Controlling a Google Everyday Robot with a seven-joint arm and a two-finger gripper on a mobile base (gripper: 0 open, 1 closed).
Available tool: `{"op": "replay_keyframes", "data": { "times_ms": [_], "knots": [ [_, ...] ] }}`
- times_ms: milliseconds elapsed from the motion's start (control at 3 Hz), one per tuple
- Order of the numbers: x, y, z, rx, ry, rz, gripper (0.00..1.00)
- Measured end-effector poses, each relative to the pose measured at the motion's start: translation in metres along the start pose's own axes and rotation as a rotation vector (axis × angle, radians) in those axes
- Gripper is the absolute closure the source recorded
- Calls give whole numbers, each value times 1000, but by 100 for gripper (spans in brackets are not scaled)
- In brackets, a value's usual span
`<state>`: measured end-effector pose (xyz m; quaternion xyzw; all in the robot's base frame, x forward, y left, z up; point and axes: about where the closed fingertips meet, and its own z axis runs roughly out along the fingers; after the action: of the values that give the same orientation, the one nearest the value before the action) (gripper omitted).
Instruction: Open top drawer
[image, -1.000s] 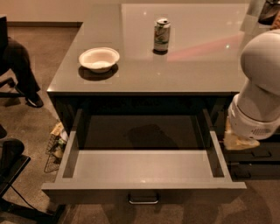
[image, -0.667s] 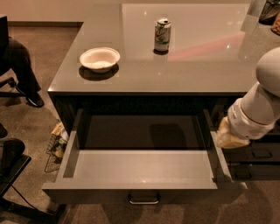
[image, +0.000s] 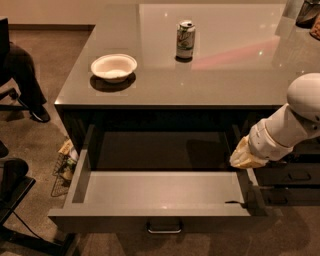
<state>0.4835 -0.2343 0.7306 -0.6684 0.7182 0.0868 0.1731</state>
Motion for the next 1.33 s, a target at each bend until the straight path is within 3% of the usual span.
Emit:
{"op": "replay_keyframes", "data": {
  "times_ms": [333,1000,1333],
  "knots": [
    [1,1,12,-19,26,0,100],
    [14,46,80,-50,28,35,100],
    [15,76,89,-45,55,43,100]
  ]
}}
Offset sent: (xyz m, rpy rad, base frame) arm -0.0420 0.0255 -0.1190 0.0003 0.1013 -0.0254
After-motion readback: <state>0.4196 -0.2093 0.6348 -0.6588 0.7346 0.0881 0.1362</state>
